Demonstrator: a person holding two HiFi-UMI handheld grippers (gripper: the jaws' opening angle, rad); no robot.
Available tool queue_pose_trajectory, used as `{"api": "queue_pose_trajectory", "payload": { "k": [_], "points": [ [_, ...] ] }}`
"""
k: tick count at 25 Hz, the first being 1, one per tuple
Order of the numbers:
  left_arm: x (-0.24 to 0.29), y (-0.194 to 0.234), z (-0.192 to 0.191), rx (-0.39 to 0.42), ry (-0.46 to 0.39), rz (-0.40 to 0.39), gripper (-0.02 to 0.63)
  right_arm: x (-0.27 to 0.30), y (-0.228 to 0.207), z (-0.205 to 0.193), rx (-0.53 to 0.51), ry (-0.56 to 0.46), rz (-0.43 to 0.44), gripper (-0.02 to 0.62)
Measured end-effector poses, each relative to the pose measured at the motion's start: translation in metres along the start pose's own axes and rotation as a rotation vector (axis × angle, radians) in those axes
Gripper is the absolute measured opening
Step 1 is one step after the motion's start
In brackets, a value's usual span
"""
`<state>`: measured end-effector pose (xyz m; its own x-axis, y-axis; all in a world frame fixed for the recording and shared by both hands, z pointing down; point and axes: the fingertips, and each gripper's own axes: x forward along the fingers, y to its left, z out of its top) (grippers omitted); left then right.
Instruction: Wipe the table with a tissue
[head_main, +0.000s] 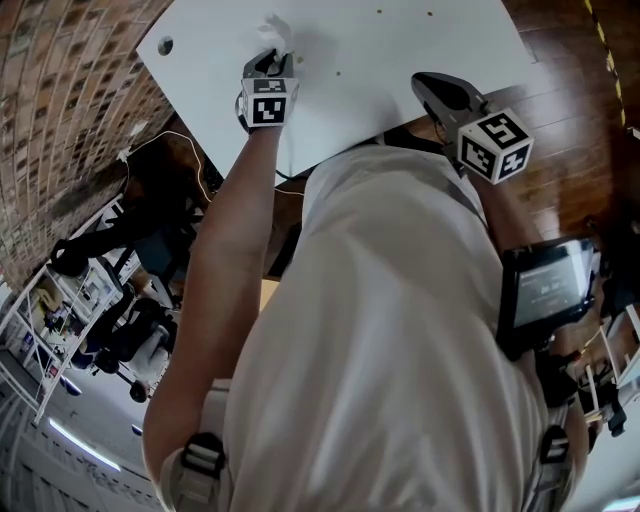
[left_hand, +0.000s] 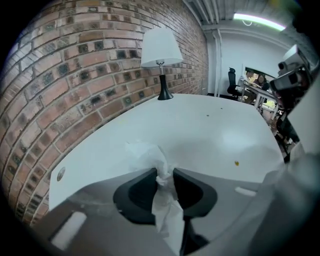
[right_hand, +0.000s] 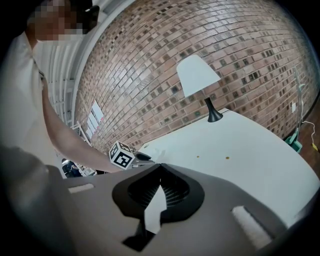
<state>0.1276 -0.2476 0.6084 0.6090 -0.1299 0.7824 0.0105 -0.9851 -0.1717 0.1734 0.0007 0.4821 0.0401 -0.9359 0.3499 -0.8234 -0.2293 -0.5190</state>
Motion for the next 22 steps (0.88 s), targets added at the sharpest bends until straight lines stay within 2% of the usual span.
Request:
{"api": "queue_pose_trajectory", "payload": {
  "k": [5, 8, 10, 12, 16, 22],
  "points": [
    [-0.012, -0.038, -0.004, 0.146, 0.015, -0.151, 0.078, -0.006, 0.006, 0.003, -0.01, 0.008, 0.011, 0.008],
    [-0.015, -0.05, -0.013, 0.152, 0.052, -0.238, 0.089, 0.007, 0.006, 0.006, -0.015, 0.016, 0.03, 0.008],
    [-0.019, -0.063, -0.015, 0.103, 0.074, -0.294, 0.09, 0.014, 0.007, 0.007, -0.017, 0.022, 0.054, 0.008],
    [-0.028, -0.073, -0.013, 0.036, 0.062, -0.317, 0.092, 0.019, 0.011, 0.008, -0.023, 0.028, 0.073, 0.008],
    [-0.059, -0.08, -0.018, -0.162, -0.022, -0.309, 0.094, 0.024, 0.027, 0.013, -0.051, 0.049, 0.094, 0.008],
    [-0.11, -0.066, -0.044, -0.386, -0.163, -0.26, 0.094, 0.038, 0.053, 0.013, -0.079, 0.064, 0.1, 0.008]
  ]
}}
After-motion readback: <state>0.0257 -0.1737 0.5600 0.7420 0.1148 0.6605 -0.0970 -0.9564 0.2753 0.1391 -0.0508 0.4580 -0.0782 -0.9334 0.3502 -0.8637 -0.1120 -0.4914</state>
